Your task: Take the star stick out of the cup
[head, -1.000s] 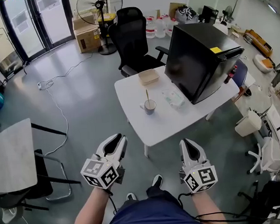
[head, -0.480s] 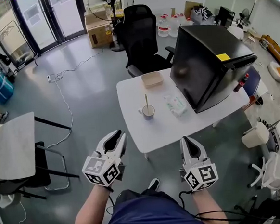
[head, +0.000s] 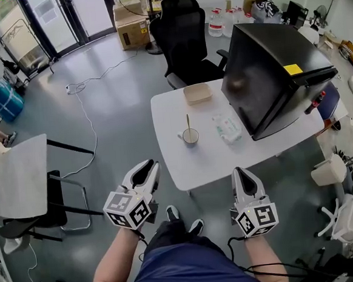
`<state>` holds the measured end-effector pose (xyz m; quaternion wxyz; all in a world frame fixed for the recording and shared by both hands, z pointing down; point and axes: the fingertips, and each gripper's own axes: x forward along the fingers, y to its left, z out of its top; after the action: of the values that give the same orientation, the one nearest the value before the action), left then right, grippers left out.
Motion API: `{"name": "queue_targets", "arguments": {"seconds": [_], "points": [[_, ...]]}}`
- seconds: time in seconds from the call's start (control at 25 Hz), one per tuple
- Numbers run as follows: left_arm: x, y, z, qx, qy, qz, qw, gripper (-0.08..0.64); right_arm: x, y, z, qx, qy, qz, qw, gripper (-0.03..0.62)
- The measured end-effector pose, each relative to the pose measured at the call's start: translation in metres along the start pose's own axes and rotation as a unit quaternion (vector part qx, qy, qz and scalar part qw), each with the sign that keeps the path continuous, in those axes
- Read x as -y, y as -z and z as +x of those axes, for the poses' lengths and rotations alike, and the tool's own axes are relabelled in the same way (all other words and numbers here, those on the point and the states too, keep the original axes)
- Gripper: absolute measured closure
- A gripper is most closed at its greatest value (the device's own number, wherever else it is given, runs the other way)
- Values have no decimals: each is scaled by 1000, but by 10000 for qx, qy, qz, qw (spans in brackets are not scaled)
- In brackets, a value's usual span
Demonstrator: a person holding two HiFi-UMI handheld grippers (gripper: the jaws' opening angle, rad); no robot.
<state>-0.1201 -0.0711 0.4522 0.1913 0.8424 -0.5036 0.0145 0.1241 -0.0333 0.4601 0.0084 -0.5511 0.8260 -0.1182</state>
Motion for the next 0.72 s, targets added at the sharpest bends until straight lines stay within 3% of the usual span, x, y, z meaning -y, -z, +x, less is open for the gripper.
{"name": "queue_targets", "arguments": {"seconds": [0.48,0.72], "points": [[-40,14,101,-500,358,-46,9981,482,20,-8,54,-138,350,-82,9993,584],[-73,31,150,-946,679,-276,9928,482,23,-16,78,-220,648,-191,9975,584]]}}
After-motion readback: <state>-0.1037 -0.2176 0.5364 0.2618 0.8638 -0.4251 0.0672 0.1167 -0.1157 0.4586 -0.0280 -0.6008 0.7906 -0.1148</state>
